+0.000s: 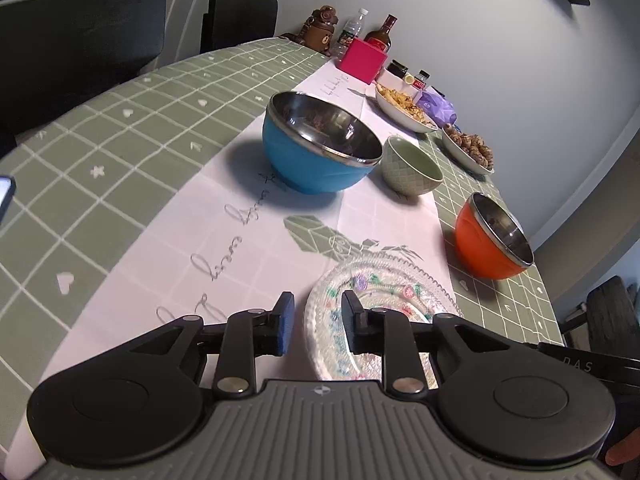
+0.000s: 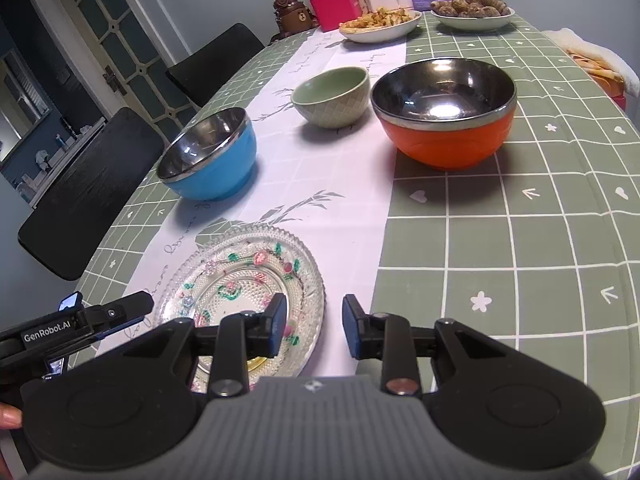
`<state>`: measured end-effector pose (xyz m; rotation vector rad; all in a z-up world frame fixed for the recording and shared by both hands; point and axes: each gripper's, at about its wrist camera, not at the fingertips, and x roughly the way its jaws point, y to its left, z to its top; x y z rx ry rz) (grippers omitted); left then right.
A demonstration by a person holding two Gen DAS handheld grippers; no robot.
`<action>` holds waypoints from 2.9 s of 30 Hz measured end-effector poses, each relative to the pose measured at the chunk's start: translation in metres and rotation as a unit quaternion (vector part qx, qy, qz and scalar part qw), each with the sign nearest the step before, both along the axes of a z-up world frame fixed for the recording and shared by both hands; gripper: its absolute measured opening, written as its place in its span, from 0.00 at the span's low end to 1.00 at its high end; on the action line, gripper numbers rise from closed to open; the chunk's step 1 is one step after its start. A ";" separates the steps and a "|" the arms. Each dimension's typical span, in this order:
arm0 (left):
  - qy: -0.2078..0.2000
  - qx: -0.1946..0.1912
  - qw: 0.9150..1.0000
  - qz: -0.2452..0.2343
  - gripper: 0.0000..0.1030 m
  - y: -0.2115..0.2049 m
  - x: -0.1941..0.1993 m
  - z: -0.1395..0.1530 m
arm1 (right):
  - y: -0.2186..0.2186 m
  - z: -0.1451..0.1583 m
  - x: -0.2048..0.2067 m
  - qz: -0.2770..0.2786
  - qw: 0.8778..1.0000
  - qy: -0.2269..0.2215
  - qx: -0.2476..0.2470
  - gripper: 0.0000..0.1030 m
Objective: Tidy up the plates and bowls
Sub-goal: 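Move the right tool toward the rim of the blue steel bowl, then close the right gripper on the rim of the blue bowl, then lift the blue bowl with the right gripper and carry it toward the orange bowl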
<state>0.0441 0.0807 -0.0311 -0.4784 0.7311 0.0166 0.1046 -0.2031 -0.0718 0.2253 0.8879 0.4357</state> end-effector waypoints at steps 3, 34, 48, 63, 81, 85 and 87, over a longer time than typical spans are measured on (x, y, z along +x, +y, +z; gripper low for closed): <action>-0.010 0.000 1.000 0.006 0.29 0.001 0.006 0.015 | 0.001 0.009 0.005 -0.007 1.000 0.002 0.000 0.33; -0.073 -0.027 0.980 0.181 0.60 0.079 0.096 0.009 | 0.136 0.018 0.102 -0.073 0.996 -0.006 0.051 0.44; -0.028 -0.035 0.991 0.128 0.57 0.057 0.124 -0.011 | 0.133 0.011 0.123 -0.075 0.996 0.002 0.045 0.40; 0.002 -0.026 0.995 0.101 0.31 0.053 0.131 -0.020 | 0.132 0.009 0.115 -0.047 0.998 -0.016 0.026 0.10; 0.019 0.016 0.998 0.058 0.21 0.014 0.098 0.020 | 0.096 0.059 0.070 -0.023 0.997 -0.078 0.007 0.05; 0.032 0.032 0.999 0.023 0.22 -0.011 0.081 0.032 | 0.067 0.066 0.046 -0.024 0.997 -0.072 0.001 0.06; 0.037 0.043 0.998 -0.007 0.23 -0.026 0.073 0.037 | 0.050 0.068 0.034 -0.025 0.998 -0.063 -0.004 0.06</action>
